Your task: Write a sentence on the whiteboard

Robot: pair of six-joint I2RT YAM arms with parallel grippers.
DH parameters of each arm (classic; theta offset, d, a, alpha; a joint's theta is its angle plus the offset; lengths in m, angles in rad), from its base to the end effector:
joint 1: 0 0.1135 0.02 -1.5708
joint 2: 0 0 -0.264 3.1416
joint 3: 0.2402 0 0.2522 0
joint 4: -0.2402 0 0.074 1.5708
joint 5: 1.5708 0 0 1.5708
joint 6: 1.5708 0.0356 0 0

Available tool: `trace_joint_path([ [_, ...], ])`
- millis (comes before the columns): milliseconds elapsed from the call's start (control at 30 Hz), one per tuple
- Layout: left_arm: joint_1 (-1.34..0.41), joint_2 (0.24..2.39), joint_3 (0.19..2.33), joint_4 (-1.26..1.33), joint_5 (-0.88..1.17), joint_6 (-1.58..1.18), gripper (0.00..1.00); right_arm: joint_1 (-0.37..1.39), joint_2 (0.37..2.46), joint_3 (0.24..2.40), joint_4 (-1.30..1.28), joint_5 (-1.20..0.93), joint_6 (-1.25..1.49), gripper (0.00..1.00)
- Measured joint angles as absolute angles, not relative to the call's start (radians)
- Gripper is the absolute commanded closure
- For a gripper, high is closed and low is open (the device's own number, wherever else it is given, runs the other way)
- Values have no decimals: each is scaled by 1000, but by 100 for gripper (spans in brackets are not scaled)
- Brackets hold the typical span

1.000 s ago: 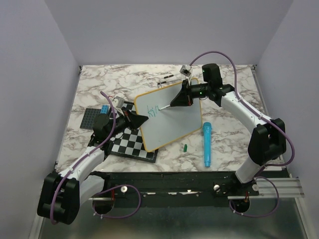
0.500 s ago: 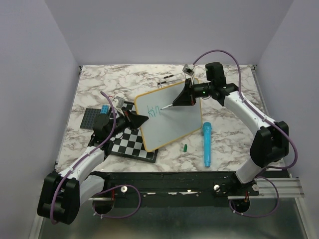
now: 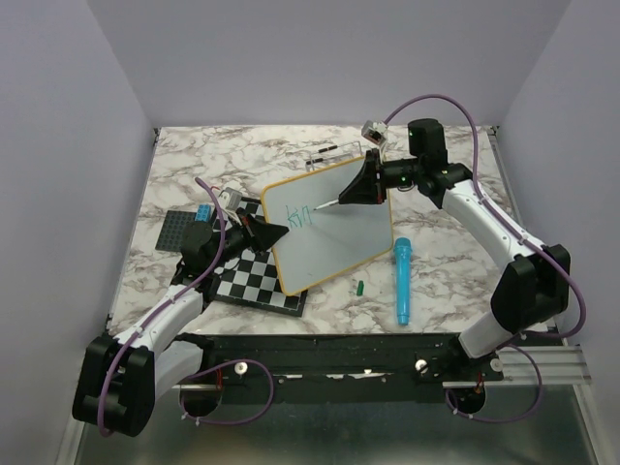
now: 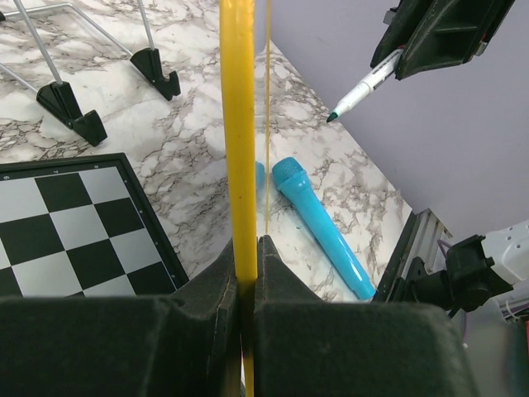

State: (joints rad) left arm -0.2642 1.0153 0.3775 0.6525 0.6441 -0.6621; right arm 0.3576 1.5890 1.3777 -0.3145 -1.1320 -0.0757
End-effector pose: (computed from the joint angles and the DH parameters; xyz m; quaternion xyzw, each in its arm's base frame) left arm 0.2027 -0.0770 0.2417 0.0894 0.6972 -0.5006 0.5052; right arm 0.3203 0.1541 0.3400 -0.4186 0.6568 0.5193 0.3518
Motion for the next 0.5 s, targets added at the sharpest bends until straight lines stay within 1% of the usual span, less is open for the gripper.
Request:
trace_joint_path([
  [500,-264,1016,377,653,645,-662,100,345,1577,1367,-311,-1138,-131,99],
])
